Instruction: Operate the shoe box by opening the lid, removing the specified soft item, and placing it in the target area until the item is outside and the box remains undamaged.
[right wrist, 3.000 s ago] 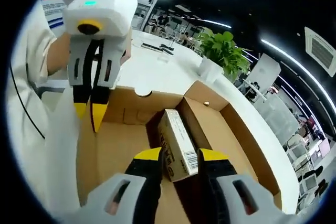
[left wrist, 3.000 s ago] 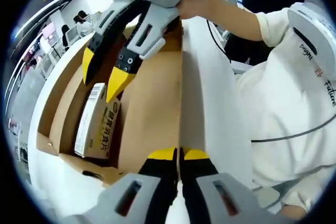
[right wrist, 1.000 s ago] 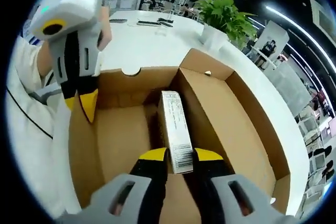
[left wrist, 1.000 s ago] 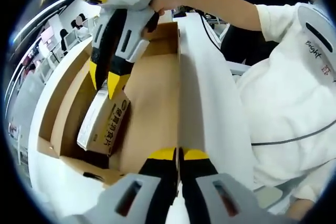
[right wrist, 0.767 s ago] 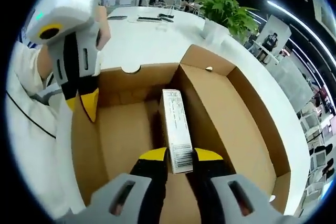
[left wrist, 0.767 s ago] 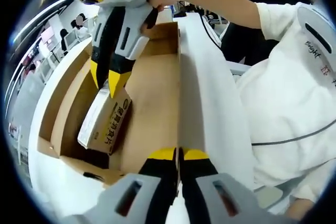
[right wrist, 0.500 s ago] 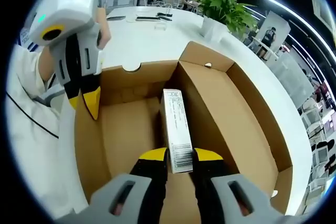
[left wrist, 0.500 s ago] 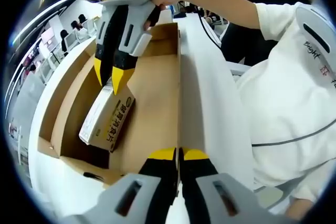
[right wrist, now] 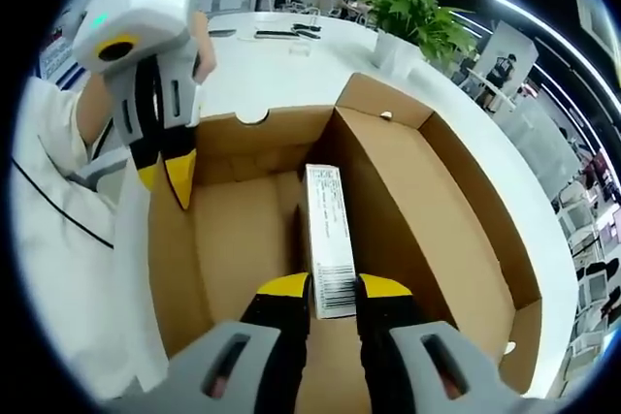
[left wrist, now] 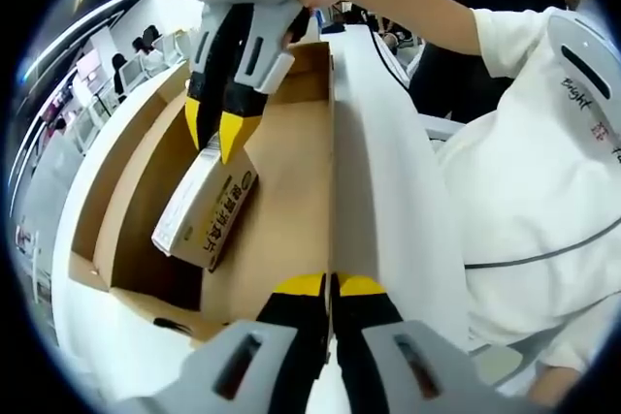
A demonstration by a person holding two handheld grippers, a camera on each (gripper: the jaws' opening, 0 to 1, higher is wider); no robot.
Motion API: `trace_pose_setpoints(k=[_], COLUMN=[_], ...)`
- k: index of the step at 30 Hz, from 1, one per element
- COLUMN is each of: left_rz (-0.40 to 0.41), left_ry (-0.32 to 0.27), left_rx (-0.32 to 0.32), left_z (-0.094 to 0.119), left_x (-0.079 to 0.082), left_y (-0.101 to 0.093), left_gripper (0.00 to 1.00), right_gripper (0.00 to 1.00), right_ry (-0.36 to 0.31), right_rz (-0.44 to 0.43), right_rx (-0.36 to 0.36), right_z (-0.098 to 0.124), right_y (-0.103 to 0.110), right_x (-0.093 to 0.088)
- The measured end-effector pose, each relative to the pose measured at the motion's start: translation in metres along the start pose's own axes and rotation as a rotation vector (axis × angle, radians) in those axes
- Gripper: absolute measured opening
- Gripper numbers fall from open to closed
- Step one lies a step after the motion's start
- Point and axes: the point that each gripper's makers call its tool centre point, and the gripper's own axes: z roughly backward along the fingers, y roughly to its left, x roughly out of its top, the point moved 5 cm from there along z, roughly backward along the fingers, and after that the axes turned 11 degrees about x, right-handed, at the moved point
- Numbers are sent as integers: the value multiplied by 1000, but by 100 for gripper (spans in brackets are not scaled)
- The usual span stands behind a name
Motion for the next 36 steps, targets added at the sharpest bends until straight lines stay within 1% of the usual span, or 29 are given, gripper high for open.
trace_pose_setpoints(k=[6,12,19,22,24,27,30,35,36], left_rz=[0,-2,-3,-8,-4,-9,-9,-9,-10], left_ry=[1,0,-2,-6,-3,-1,-3,-2,-2], left_rx=[-3,-2,0,-2,-2,0,0,0,1], left_z=[0,0,0,0,0,0,0,0,0], left_x=[0,1,1,1,1,2,2,2,2], left_y=[0,0,0,0,1,0,0,0,0], left_gripper=[1,1,1,1,1,1,1,1,1], right_gripper=[17,17,17,17,17,17,17,17,17], right_ry=[-2,28,59,106,166,210,237,237,250], right_rz=[4,23,40,39,23,84,92,105,117], right_rx=[17,26,47,67,70,85,96,108,114], right_z=[4,6,12,16,21,24,27,31,32], right_y=[0,0,0,-3,-4,-2,1,1,2], right_x=[-5,-6,-13,-17,-21,-25,-29,-34,-36])
